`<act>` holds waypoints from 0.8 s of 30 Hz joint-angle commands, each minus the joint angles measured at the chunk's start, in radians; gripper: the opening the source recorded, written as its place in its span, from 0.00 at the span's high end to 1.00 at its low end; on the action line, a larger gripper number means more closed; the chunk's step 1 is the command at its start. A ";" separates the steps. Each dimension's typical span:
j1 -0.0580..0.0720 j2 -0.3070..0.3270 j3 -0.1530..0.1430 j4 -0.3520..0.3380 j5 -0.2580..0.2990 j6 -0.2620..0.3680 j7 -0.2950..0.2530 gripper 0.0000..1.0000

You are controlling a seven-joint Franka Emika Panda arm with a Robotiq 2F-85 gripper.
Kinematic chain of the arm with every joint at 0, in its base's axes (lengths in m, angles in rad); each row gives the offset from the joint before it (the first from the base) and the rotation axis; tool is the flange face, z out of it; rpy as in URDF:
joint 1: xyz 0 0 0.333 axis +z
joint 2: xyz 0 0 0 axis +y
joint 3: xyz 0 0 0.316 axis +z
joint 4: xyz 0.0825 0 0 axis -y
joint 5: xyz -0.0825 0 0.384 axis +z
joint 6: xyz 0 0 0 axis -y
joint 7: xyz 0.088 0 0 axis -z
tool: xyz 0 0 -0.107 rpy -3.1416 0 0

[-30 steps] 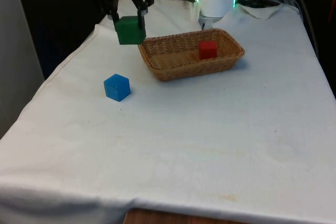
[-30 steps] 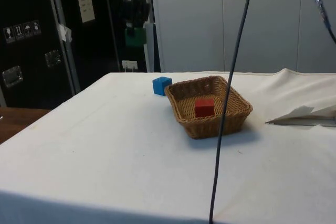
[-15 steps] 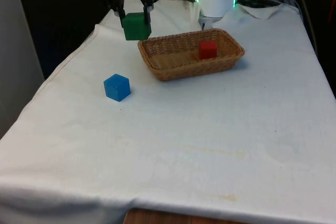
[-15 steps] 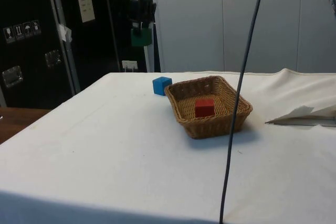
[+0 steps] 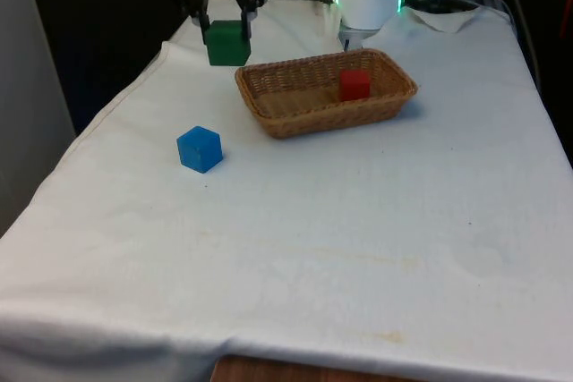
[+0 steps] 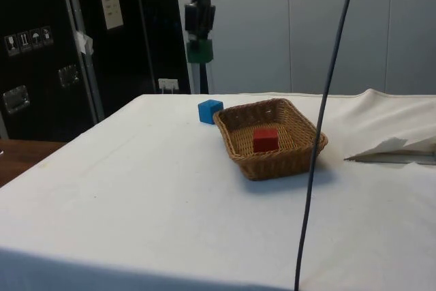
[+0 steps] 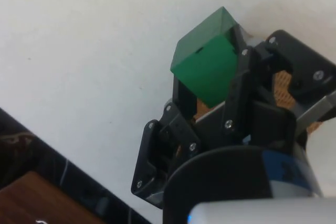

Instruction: Pick up exactly two blocks and place them into the basket.

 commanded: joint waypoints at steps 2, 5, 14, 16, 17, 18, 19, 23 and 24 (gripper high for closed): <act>0.012 -0.024 -0.012 -0.036 -0.046 0.035 0.008 0.95; 0.013 -0.037 -0.011 -0.059 -0.074 0.053 0.011 0.95; 0.008 -0.079 0.023 -0.176 -0.105 0.157 0.010 0.95; 0.008 -0.083 0.027 -0.191 -0.103 0.172 0.008 0.95; 0.007 -0.086 0.031 -0.203 -0.102 0.183 0.006 0.95; 0.006 -0.090 0.035 -0.216 -0.101 0.195 0.005 0.95; 0.006 -0.093 0.039 -0.230 -0.099 0.208 0.003 0.95; 0.004 -0.106 0.054 -0.286 -0.094 0.259 -0.004 0.95; 0.003 -0.113 0.060 -0.313 -0.093 0.285 -0.007 0.95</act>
